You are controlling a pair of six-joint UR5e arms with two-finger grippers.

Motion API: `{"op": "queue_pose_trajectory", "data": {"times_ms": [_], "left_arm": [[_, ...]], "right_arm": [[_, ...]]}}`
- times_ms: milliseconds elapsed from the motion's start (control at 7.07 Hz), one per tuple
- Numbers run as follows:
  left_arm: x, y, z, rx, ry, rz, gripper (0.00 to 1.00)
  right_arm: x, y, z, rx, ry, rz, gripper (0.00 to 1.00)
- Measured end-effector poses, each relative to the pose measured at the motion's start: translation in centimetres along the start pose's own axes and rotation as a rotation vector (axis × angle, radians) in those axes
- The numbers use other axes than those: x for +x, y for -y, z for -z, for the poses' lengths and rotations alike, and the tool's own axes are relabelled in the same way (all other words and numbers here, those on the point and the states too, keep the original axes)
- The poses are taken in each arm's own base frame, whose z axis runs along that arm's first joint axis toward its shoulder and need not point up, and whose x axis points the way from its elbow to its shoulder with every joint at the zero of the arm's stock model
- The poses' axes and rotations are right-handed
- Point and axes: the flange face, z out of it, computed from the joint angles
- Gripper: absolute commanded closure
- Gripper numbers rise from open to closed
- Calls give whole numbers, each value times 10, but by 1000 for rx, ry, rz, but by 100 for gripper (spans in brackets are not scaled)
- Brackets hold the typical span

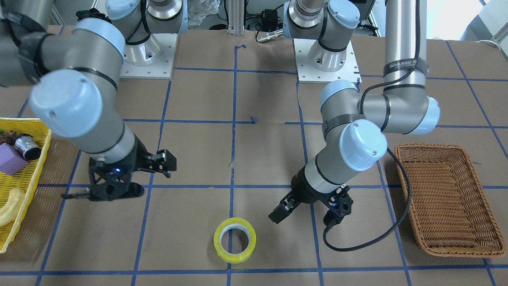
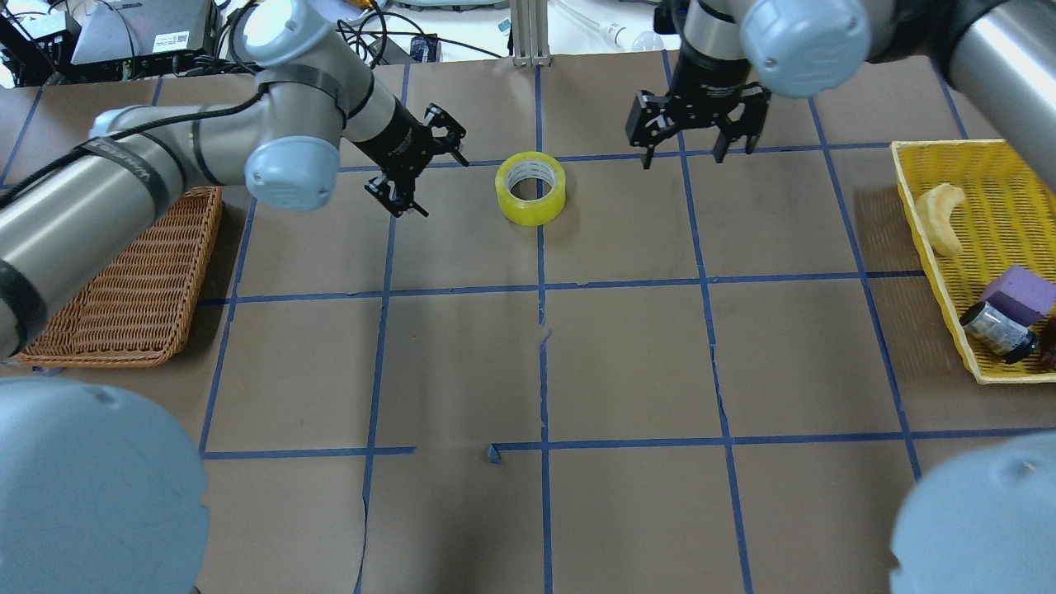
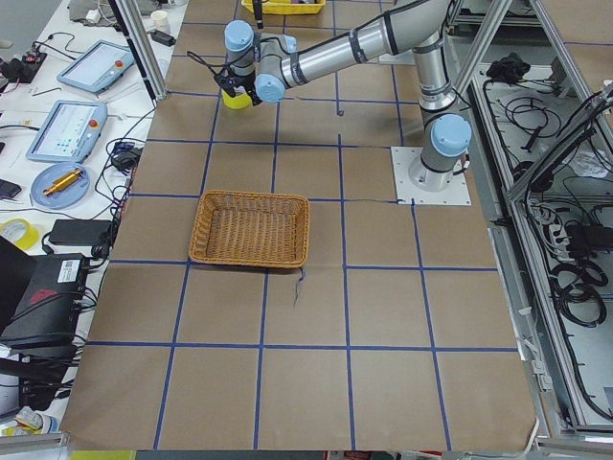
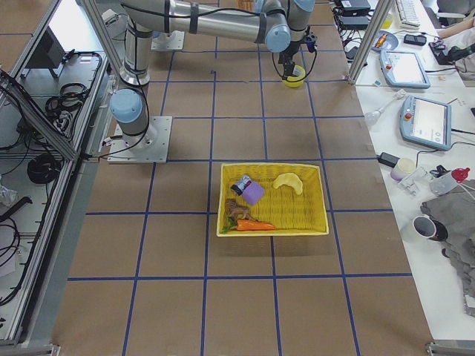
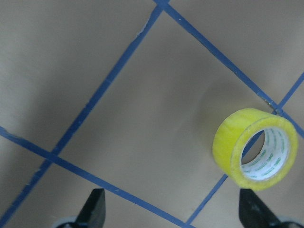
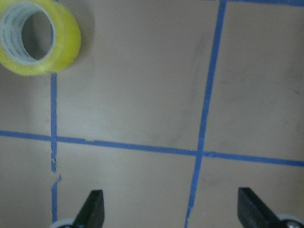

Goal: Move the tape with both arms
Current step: 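Grasp the tape roll rim with the left gripper while the right gripper withdraws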

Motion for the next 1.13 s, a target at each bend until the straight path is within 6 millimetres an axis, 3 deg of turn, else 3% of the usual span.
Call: {"op": "queue_pose_trajectory", "data": {"times_ms": [142, 283, 425, 566, 849, 1132], "left_arm": [[14, -14, -32, -8, -5, 74, 10], [24, -21, -54, -17, -1, 136, 21], [31, -22, -72, -27, 5, 187, 61], [35, -20, -84, -39, 9, 213, 100], [40, -19, -96, -53, 11, 206, 100], [52, -16, -68, -38, -3, 59, 100]], "right_arm": [[19, -46, 17, 9, -14, -3, 0], [25, -84, 33, 24, -40, -2, 0], [26, -108, 44, 34, -57, 1, 0], [25, -121, 52, 39, -63, 3, 0], [23, -130, 59, 45, -68, 5, 0], [22, -131, 58, 43, -68, 7, 0]]}}
